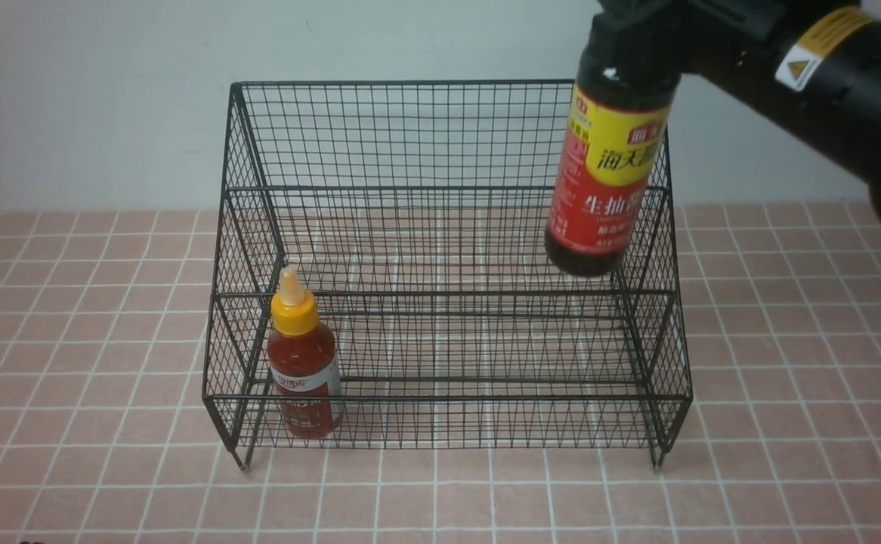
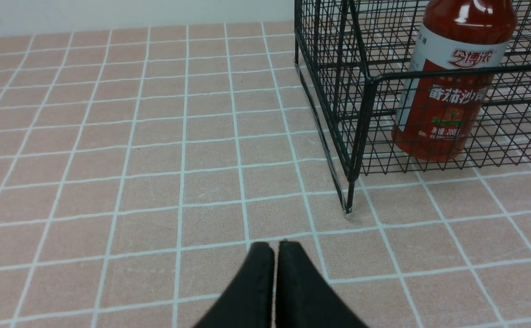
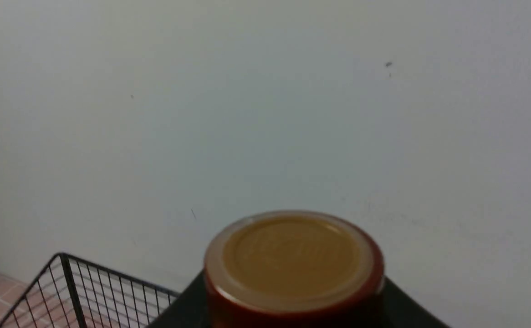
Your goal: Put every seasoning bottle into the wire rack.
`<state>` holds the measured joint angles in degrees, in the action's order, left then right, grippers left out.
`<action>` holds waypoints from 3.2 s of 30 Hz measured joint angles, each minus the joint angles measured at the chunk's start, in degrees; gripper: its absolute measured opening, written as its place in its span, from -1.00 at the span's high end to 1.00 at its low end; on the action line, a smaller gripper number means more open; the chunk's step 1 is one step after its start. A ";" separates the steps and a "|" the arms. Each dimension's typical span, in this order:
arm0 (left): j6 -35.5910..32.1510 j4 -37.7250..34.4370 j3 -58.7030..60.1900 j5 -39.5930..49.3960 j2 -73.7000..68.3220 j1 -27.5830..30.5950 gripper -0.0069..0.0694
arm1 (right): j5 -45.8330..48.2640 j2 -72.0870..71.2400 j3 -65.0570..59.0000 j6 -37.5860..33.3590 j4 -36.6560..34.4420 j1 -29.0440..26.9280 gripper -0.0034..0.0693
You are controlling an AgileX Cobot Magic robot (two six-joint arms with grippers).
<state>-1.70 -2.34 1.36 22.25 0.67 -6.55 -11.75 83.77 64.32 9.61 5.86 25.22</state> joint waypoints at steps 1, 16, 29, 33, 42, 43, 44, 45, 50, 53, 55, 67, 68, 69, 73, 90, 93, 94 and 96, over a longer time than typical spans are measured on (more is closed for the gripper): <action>0.05 0.00 0.00 0.00 0.00 0.00 0.84 | 1.04 0.32 0.00 0.00 0.00 0.00 0.17; 0.02 0.00 0.00 0.00 0.00 0.00 0.84 | 19.39 0.95 0.00 0.00 -0.37 0.00 0.17; 0.02 0.00 0.00 0.00 0.00 0.00 0.84 | 26.62 2.68 0.49 -0.05 -0.39 0.00 0.17; 0.02 0.00 0.00 0.00 0.00 0.00 0.84 | 26.29 2.73 0.49 -0.05 -0.39 0.00 0.17; 0.02 0.00 0.00 0.00 0.00 0.00 0.84 | 24.70 -2.77 0.60 0.02 -0.82 0.02 -0.36; 0.02 0.00 0.00 0.00 0.00 0.00 0.84 | 24.79 -3.03 0.60 0.02 -0.82 0.02 -0.36; 0.02 0.00 0.00 0.00 0.00 0.00 0.84 | 25.20 -4.98 0.60 0.02 -0.82 0.02 -0.40; 0.02 0.00 0.00 0.00 0.00 0.00 0.84 | 25.71 -6.53 0.60 0.02 -0.82 0.02 -0.42; 0.02 0.00 0.00 0.00 0.00 0.00 0.84 | 31.16 -15.74 0.66 0.02 0.48 0.02 -0.34; 0.02 0.00 0.00 0.00 0.00 0.00 0.84 | 34.54 -21.26 0.66 0.02 2.28 0.02 -0.15; 0.02 0.00 0.00 0.00 0.00 0.00 0.84 | 38.49 -26.83 0.77 0.02 4.80 0.02 0.16; 0.02 0.00 0.00 0.00 0.00 0.00 0.84 | 63.93 -53.98 -0.08 6.30 14.78 0.02 0.94; 0.02 0.00 0.00 0.00 0.00 0.00 0.84 | 64.36 -55.81 -0.82 6.45 14.19 0.02 0.94; 0.02 0.00 0.00 0.00 0.00 0.00 0.84 | 64.71 -57.59 -1.76 6.44 13.73 0.02 0.94; 0.02 0.00 0.00 0.00 0.00 0.00 0.84 | 65.40 -63.37 -6.64 6.57 9.97 0.02 0.94; 0.02 0.00 0.00 0.00 0.00 0.00 0.84 | 53.96 -70.18 -25.61 4.78 -6.63 0.02 0.94; 0.02 0.00 0.00 0.00 0.00 0.00 0.84 | 46.44 -70.18 -27.98 1.68 -6.63 0.02 0.94; 0.02 0.00 0.00 0.00 0.00 0.00 0.84 | 43.54 -70.18 -28.84 0.58 -6.63 0.02 0.94; 0.02 0.00 0.00 0.00 0.00 0.00 0.84 | 38.01 -70.18 -30.76 -1.61 -6.93 0.02 0.94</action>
<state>-1.68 -2.34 1.36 22.25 0.67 -6.55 26.26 13.59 33.56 8.00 -1.07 25.24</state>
